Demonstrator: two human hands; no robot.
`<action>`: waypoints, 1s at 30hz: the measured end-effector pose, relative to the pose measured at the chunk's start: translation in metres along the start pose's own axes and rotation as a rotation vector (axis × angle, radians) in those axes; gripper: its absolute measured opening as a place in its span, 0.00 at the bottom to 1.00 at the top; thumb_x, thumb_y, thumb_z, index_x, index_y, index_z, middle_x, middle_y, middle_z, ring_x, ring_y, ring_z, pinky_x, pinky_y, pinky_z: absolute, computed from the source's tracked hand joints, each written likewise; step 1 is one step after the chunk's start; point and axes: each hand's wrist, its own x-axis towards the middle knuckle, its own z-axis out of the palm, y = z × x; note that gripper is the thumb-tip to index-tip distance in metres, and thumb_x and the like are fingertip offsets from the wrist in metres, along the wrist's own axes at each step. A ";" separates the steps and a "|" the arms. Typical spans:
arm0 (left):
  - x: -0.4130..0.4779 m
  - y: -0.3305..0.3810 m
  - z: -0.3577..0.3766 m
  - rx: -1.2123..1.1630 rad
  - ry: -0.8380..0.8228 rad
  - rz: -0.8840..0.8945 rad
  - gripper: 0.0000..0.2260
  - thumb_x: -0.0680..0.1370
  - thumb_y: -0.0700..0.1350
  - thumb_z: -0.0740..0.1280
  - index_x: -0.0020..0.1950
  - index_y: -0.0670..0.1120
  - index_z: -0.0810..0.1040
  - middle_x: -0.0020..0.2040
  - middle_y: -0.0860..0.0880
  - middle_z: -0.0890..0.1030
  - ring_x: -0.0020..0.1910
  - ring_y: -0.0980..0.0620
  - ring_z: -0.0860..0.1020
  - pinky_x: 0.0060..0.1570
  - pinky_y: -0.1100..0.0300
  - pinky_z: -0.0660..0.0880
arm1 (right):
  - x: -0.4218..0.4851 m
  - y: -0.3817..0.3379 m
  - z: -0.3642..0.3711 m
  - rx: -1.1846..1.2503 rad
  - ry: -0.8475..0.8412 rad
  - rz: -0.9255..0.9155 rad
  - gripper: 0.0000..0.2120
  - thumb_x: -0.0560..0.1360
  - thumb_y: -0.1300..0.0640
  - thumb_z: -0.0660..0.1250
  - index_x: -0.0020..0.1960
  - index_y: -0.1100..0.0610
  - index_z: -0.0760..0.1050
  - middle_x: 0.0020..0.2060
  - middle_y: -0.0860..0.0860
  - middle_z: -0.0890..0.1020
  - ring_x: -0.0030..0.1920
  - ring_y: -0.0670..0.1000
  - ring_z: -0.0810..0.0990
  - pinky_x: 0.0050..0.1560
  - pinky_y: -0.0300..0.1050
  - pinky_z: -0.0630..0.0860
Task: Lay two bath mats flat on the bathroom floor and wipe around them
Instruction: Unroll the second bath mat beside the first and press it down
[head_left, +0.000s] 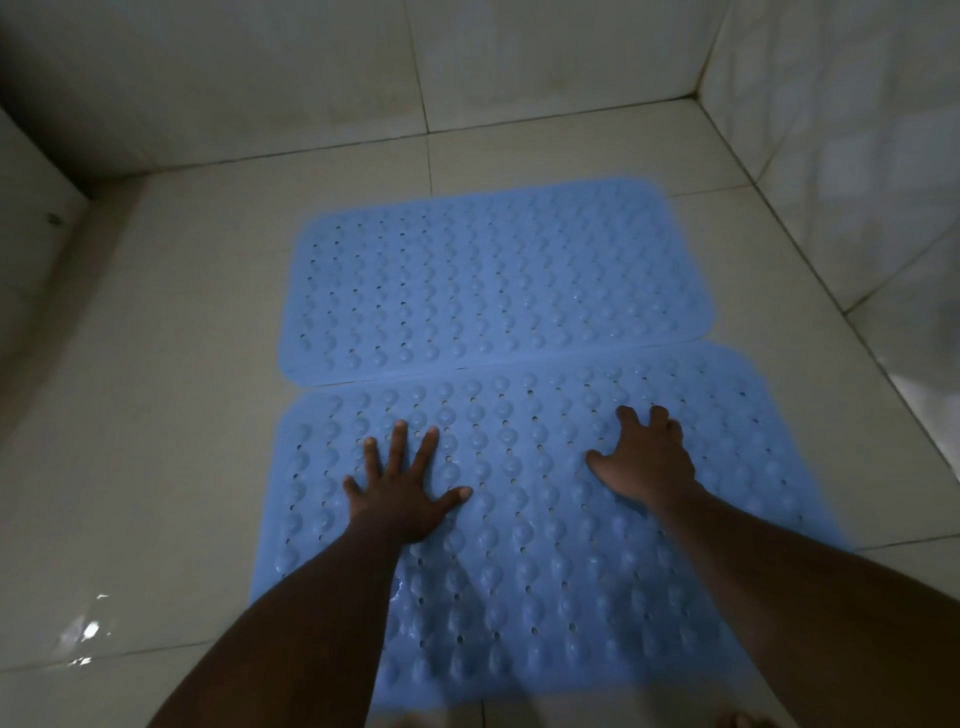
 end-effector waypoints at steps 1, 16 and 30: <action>0.001 0.000 -0.001 -0.005 0.001 0.000 0.45 0.69 0.81 0.51 0.77 0.69 0.31 0.78 0.55 0.25 0.79 0.40 0.31 0.73 0.28 0.46 | 0.000 0.000 0.000 0.006 -0.007 0.002 0.41 0.72 0.36 0.67 0.79 0.49 0.56 0.78 0.58 0.53 0.78 0.64 0.52 0.71 0.59 0.67; -0.010 0.003 0.011 -0.052 0.070 -0.011 0.40 0.75 0.76 0.51 0.79 0.65 0.33 0.80 0.53 0.29 0.80 0.39 0.34 0.76 0.30 0.47 | -0.005 0.008 -0.010 -0.040 -0.026 -0.059 0.36 0.75 0.42 0.65 0.79 0.48 0.58 0.77 0.56 0.57 0.77 0.62 0.57 0.68 0.58 0.70; -0.009 -0.003 0.005 -0.061 0.059 -0.004 0.41 0.75 0.76 0.53 0.79 0.65 0.34 0.81 0.52 0.30 0.80 0.38 0.34 0.75 0.29 0.49 | -0.004 0.000 -0.010 -0.090 -0.090 -0.108 0.36 0.74 0.37 0.63 0.78 0.48 0.59 0.77 0.56 0.60 0.77 0.64 0.57 0.72 0.59 0.64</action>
